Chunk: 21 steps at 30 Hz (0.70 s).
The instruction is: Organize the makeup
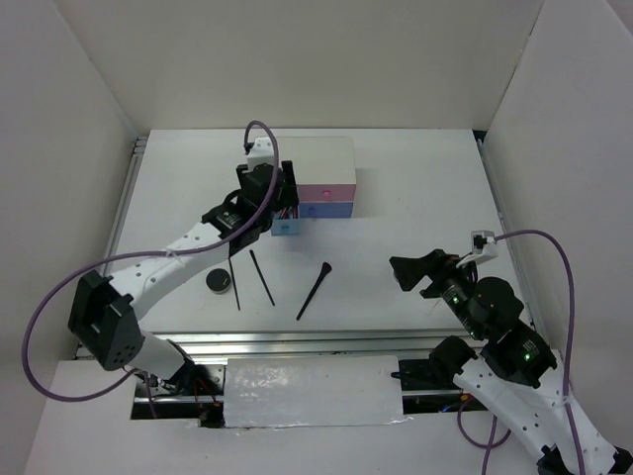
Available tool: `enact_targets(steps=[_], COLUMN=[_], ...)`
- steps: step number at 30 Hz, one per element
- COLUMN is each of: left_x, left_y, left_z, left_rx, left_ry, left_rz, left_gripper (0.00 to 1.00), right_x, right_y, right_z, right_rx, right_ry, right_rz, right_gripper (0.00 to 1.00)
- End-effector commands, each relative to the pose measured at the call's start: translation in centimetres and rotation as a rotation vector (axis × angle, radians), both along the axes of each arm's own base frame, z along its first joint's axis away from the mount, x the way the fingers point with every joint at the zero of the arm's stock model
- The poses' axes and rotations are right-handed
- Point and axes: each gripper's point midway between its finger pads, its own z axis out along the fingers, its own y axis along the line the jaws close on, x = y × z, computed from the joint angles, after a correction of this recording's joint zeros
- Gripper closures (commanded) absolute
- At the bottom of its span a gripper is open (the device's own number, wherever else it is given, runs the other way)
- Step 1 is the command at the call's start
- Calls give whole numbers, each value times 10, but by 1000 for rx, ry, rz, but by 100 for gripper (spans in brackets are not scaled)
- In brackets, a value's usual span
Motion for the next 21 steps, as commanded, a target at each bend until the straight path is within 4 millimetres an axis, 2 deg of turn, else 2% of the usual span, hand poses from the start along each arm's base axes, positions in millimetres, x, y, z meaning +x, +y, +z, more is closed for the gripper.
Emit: enact_targets(steps=[1,2,3,5,6,7,8,9,10,11,12,13,14,15,16,17,18,19,20,21], left_x=[-7,-9,-14,-22,-32,-40,-45,-58,-67,-73,-86,-95,-102,-112,-121,-128,-138,-144,-149,-156], left_y=[10,11,16,26,35,42,50,62,69,77,87,92,97,103,110,111,117,118,117,120], left_z=[50,57,55,71,64,70,73,61,63,59,49,47,45,47,38,36,33,31,29,26], left_rx=[-79,-86,-83,-131,-110,-128,-160,-129,-144,-159,-124,-133,-124,-134,-110,-108,-99,-93,-91,-89], left_ry=[-103,-112,-88,-90,-43,-39,-32,30,39,54,107,118,130,131,160,171,179,183,194,195], left_rz=[18,23,33,79,102,122,168,199,219,260,277,283,283,282,282,262,246,222,190,164], left_gripper=[21,14,9,9,9,8,7,5,2,0,1,0,1,1,1,1,0,1,1,1], right_x=[7,7,12,18,25,29,29,40,45,51,60,66,68,75,79,83,91,97,100,108], right_y=[9,14,21,39,53,65,82,96,106,119,134,148,158,170,177,192,196,206,216,223], right_z=[10,8,9,10,-2,-6,2,-16,-22,-18,-39,-33,-39,-59,-63,-70,-71,-64,-84,-81], right_rx=[11,9,11,35,11,8,50,34,43,88,80,130,145,143,161,200,226,299,303,335], right_ry=[-31,-30,-38,-44,2,22,14,78,101,90,151,134,152,206,220,251,251,252,298,294], right_rz=[20,43,59,122,158,197,264,290,313,336,366,391,412,415,412,412,377,365,352,331], right_gripper=[0,3,10,21,43,58,73,95,98,99,100,100,100,100,100,100,100,100,100,100])
